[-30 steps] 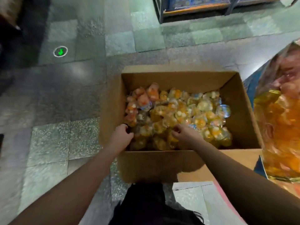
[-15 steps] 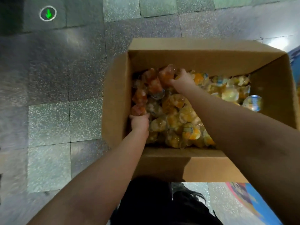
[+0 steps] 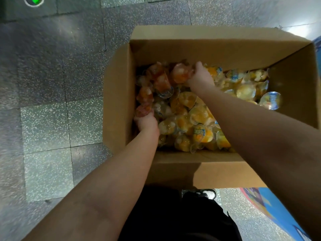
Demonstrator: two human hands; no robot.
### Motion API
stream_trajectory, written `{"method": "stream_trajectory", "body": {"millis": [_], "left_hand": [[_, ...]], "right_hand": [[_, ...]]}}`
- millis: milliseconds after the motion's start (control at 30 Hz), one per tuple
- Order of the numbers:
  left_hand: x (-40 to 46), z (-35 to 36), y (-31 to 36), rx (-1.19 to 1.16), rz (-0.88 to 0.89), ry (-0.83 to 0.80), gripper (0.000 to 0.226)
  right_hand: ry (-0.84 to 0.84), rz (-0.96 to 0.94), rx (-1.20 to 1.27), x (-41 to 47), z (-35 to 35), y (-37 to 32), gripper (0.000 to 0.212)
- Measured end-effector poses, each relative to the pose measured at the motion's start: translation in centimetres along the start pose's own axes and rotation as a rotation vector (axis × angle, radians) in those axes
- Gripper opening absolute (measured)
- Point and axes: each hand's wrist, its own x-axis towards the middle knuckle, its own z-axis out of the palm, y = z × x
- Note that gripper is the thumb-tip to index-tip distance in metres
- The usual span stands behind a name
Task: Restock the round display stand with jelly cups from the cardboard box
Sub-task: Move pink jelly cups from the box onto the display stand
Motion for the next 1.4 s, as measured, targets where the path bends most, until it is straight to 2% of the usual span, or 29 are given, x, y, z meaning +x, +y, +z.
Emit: {"method": "stream_trajectory", "body": {"millis": [33,100,200,400,500,600,700,833,900,1000,1133,1200,1300,1400], "left_hand": [[-0.4,-0.1,-0.1,0.084,0.073,-0.039,0.053],[-1.9,-0.7,-0.3,0.008,0.12,-0.02,0.06],[-4.5,-2.0,-1.2,-0.047,0.236,-0.14,0.062],[-9.2,-4.5,-2.3,0.038,0.404,-0.291,0.064],[-12.5,-4.4,-3.1,0.057,0.478,-0.419,0.056],[-16.8,-2.9,-4.1,0.062,0.509,-0.571,0.054],[-21.8,-0.2,-5.5,0.098,0.543,-0.68,0.063],[-28.7,3.7,-8.2,0.108,0.515,-0.867,0.058],[-32.5,5.7,-9.7,0.158,0.555,-0.914,0.06],[-38.2,8.8,-12.3,0.143,0.613,-1.001,0.035],[-44.2,13.2,-15.5,0.151,0.475,-1.132,0.033],[-46.8,15.0,-16.8,0.175,0.348,-1.262,0.042],[-50.6,17.3,-18.6,0.245,0.252,-1.422,0.052],[-53.3,19.6,-19.7,0.299,0.192,-1.486,0.051]], "right_hand": [[0.03,0.006,0.074,-0.9,-0.6,0.6,0.043],[0.079,0.022,0.206,-3.0,-2.1,1.6,0.04],[0.1,0.078,0.367,-6.9,-4.3,4.0,0.038],[0.101,0.1,0.45,-16.4,-8.6,9.9,0.038],[0.11,0.105,0.436,-21.3,-10.8,13.7,0.037],[0.177,0.099,0.478,-25.9,-13.2,18.2,0.04],[0.277,0.081,0.52,-30.2,-15.8,22.7,0.032],[0.359,0.082,0.617,-35.8,-19.0,28.8,0.029],[0.408,0.091,0.657,-38.7,-20.7,31.8,0.028],[0.487,0.124,0.664,-42.9,-23.0,36.3,0.025],[0.607,0.178,0.637,-48.4,-25.7,42.5,0.028],[0.66,0.206,0.644,-50.8,-26.7,45.2,0.03],[0.727,0.257,0.649,-54.0,-28.1,48.5,0.031],[0.773,0.31,0.616,-56.2,-29.4,50.6,0.029]]}}
